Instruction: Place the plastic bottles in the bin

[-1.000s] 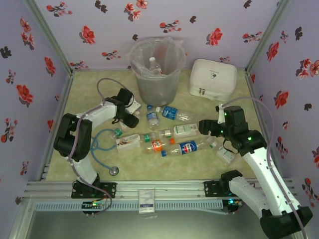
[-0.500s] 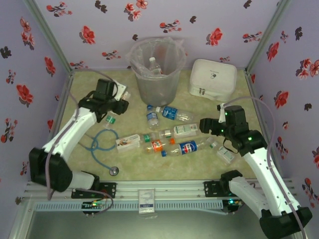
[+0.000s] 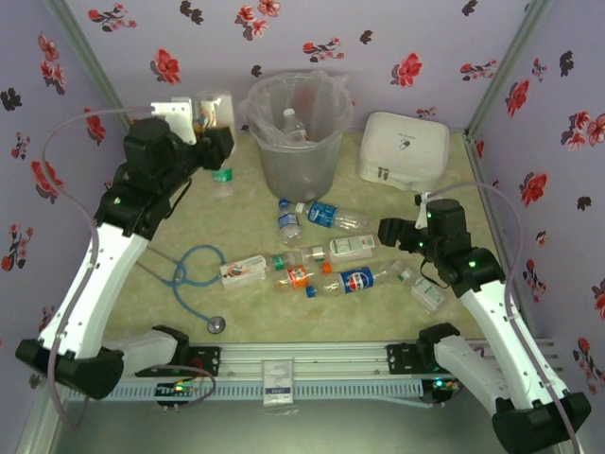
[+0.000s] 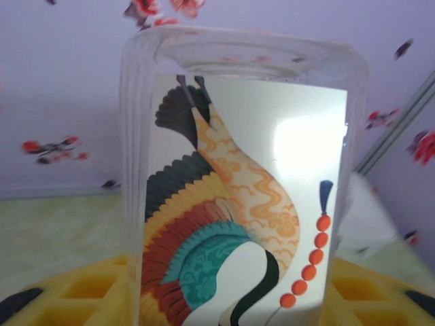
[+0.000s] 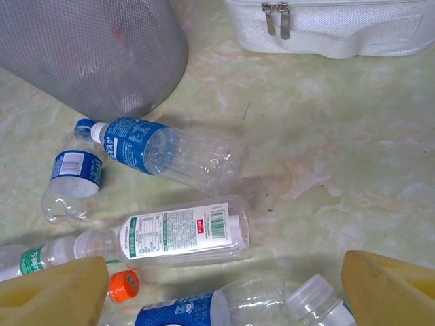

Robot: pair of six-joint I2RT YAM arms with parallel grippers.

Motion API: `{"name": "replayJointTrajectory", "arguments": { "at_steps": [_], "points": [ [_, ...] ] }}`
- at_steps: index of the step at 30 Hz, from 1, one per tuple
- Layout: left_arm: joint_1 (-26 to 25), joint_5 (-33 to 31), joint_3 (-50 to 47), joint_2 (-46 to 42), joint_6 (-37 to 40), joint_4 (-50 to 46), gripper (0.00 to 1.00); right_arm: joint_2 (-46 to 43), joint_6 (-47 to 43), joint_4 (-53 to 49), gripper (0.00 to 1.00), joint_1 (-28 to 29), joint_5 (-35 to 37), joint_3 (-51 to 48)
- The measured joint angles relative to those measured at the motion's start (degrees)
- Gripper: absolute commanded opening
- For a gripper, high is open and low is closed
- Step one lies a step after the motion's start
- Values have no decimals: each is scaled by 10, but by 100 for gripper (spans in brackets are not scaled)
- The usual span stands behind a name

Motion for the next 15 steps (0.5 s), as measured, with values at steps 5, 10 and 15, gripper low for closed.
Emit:
{"name": "replayJointTrajectory", "arguments": {
  "at_steps": [5, 10, 15],
  "points": [
    [-15, 28, 79, 113, -47, 82, 0, -10, 4, 5, 89, 0, 0, 0],
    [-26, 38, 152, 217, -85, 135, 0, -11, 4, 7, 89, 0, 0, 0],
    [-42, 38, 297, 342, -96, 138, 0, -11, 11, 18, 89, 0, 0, 0]
  ]
}}
